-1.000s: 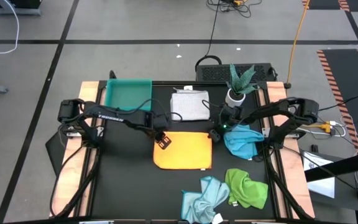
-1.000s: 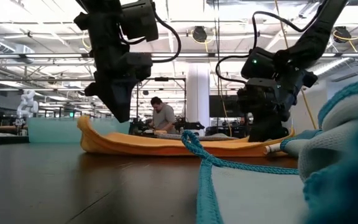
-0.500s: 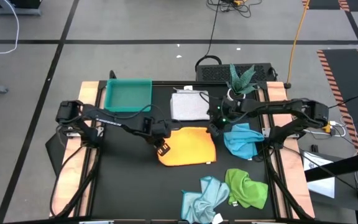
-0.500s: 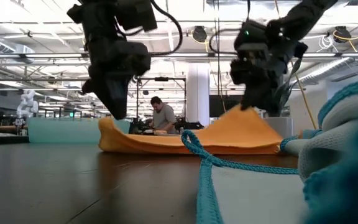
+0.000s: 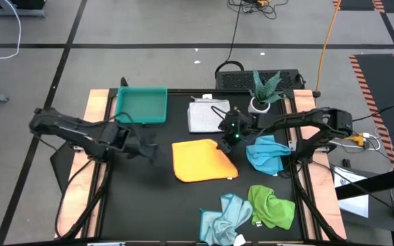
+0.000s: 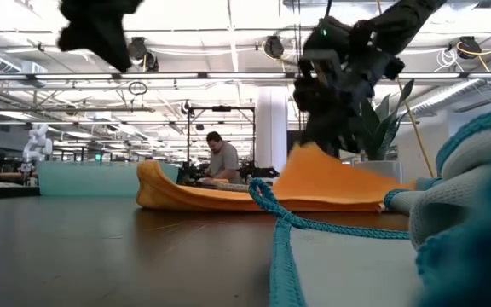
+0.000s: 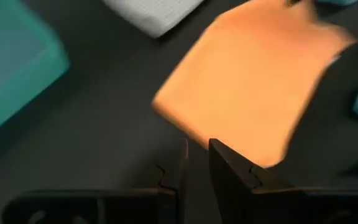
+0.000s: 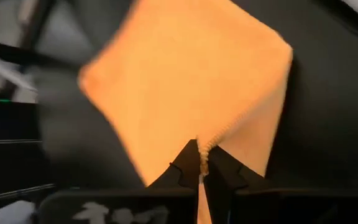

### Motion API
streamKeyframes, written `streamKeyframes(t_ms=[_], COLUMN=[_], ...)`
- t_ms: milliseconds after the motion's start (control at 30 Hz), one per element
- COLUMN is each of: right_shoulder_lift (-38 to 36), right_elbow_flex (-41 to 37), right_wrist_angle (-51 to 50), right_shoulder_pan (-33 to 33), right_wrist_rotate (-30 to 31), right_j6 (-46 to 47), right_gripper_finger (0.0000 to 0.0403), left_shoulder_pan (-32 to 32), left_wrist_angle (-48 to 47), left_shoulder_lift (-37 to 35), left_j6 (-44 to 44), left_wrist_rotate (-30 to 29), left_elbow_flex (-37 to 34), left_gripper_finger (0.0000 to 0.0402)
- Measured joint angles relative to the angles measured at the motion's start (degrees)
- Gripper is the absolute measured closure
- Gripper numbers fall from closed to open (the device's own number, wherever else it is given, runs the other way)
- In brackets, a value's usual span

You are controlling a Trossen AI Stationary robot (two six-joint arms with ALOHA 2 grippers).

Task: Fold microfiber towels
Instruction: Fold the orange microfiber towel

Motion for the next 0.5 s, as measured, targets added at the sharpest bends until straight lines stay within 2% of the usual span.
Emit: streamKeyframes(t_ms=[67, 233, 500], right_shoulder_lift=[0.7, 4.2, 19.7], right_elbow_flex=[2.7, 9.7, 26.2], right_wrist_angle=[1.0, 0.5, 0.3], right_shoulder_pan=[0.7, 2.3, 4.7], right_wrist_rotate=[1.7, 2.5, 1.6], right_j6=[0.4, 1.3, -1.0], right_gripper_finger=[0.0402, 0.0403, 0.0403], left_shoulder_pan=[-1.5, -3.3, -3.6], left_wrist_angle=[-3.7, -4.9, -6.5], left_shoulder_lift=[-0.3, 0.8, 3.0], left_j6=[-2.3, -3.0, -2.5], left_wrist_rotate=[-1.7, -2.8, -2.7], left_elbow_flex=[0.0, 0.0, -0.3], left_gripper_finger=[0.0334, 0.0335, 0.0335])
